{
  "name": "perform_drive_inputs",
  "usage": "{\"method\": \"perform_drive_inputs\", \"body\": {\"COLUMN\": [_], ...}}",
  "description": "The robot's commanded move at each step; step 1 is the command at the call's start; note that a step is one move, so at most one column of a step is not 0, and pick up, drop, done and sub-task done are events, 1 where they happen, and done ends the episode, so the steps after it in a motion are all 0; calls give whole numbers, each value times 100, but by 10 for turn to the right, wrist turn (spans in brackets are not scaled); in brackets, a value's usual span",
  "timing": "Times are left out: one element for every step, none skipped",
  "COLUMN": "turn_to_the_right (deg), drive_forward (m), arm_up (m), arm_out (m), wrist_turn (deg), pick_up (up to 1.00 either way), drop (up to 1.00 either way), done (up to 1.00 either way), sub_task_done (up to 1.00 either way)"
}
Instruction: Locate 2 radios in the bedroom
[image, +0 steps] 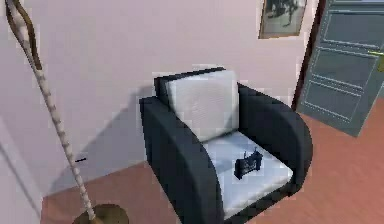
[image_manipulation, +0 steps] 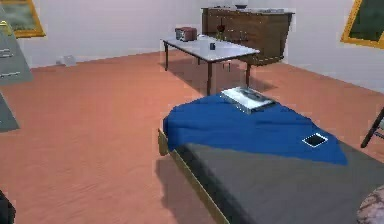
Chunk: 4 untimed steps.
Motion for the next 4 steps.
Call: {"method": "perform_drive_inputs", "body": {"turn_to_the_right": [-210,0,450,0], "drive_forward": [0,35,0,0], "arm_up": [0,0,0,0], "arm_out": [0,0,0,0], "wrist_turn": [0,0,0,0], "pick_up": [0,0,0,0], "drop": [0,0,0,0], "done": [0,0,0,0], "sub_task_done": [0,0,0,100]}}
